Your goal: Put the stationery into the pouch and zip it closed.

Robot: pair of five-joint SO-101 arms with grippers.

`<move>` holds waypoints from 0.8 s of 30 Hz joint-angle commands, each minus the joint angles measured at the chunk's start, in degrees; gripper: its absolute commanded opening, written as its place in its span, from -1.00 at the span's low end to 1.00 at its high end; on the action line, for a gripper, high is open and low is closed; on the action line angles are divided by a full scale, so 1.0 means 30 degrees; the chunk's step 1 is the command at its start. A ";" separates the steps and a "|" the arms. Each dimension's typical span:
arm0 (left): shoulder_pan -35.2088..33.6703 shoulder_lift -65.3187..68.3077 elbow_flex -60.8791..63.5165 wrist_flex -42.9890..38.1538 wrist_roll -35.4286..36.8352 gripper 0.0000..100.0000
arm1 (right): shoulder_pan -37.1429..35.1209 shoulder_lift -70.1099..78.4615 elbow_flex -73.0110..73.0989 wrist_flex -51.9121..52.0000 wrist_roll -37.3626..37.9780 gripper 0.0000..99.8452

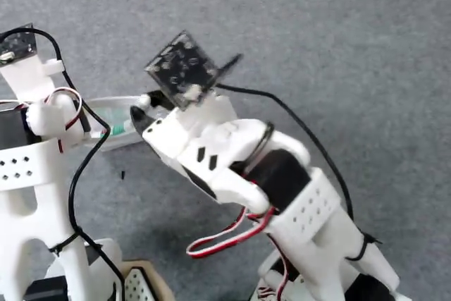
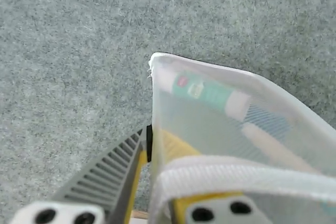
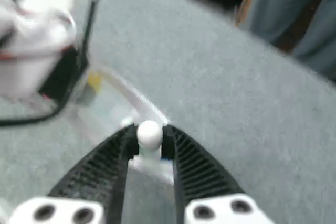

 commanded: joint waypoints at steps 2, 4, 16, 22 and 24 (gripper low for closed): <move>-0.0249 0.0117 -0.0132 -0.0557 0.0088 -0.95 | 0.0293 -0.0220 0.2740 -0.0410 0.2256 -0.97; -0.0249 0.0117 -0.0132 -0.0557 0.0088 -0.95 | 0.0322 -0.0220 0.3883 0.0029 0.3634 -0.97; -0.0249 0.0117 -0.0161 -0.0586 0.0088 -0.95 | 0.1055 -0.0073 0.4908 0.1758 0.6095 -0.74; -0.0249 0.0117 -0.0190 -0.0586 0.0088 -0.95 | 0.1055 -0.0190 0.3355 0.2637 0.6125 -0.62; -0.0249 0.0147 -0.0190 -0.0586 0.0088 -0.95 | 0.1026 -0.0190 0.2330 0.3253 0.6125 -0.53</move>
